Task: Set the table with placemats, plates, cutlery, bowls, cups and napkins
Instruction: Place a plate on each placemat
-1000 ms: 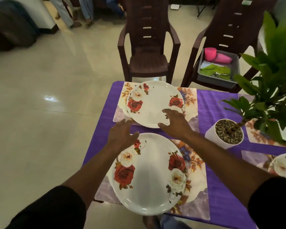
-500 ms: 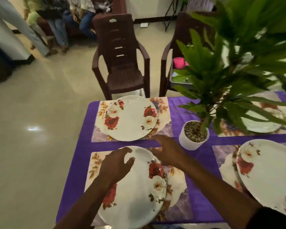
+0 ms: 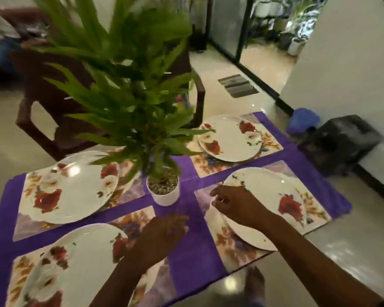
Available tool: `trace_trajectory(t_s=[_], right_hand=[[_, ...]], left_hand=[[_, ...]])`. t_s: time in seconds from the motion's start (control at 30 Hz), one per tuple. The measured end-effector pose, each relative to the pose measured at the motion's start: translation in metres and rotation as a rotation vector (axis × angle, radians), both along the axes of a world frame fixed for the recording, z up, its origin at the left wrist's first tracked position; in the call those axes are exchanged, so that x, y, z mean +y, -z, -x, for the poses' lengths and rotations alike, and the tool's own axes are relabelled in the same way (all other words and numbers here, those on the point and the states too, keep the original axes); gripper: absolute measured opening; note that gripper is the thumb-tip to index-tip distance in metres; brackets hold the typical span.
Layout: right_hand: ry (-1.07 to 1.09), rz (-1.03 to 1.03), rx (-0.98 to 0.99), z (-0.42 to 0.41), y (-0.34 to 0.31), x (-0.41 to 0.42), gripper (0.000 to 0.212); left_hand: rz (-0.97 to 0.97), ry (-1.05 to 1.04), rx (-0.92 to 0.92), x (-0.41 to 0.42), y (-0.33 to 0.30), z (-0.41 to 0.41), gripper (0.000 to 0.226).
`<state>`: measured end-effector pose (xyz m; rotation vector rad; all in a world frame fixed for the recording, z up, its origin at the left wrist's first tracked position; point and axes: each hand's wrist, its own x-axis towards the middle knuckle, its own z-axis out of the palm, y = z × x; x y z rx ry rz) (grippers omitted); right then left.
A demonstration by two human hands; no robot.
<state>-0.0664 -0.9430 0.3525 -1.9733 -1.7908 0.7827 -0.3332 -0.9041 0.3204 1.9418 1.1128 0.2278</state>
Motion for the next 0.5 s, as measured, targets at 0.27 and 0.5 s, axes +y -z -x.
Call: trace_trajectory(t_s=[0.27, 0.5], right_hand=[[0.017, 0.037, -0.055, -0.168, 0.030, -0.034, 0.025], [-0.164, 0.198, -0.205, -0.317, 0.088, -0.045, 0.058]], left_hand=[[-0.131, 0.062, 0.068, -0.009, 0.026, -0.173, 0.023], [-0.158, -0.052, 0.453, -0.073, 0.066, -0.299, 0.061]])
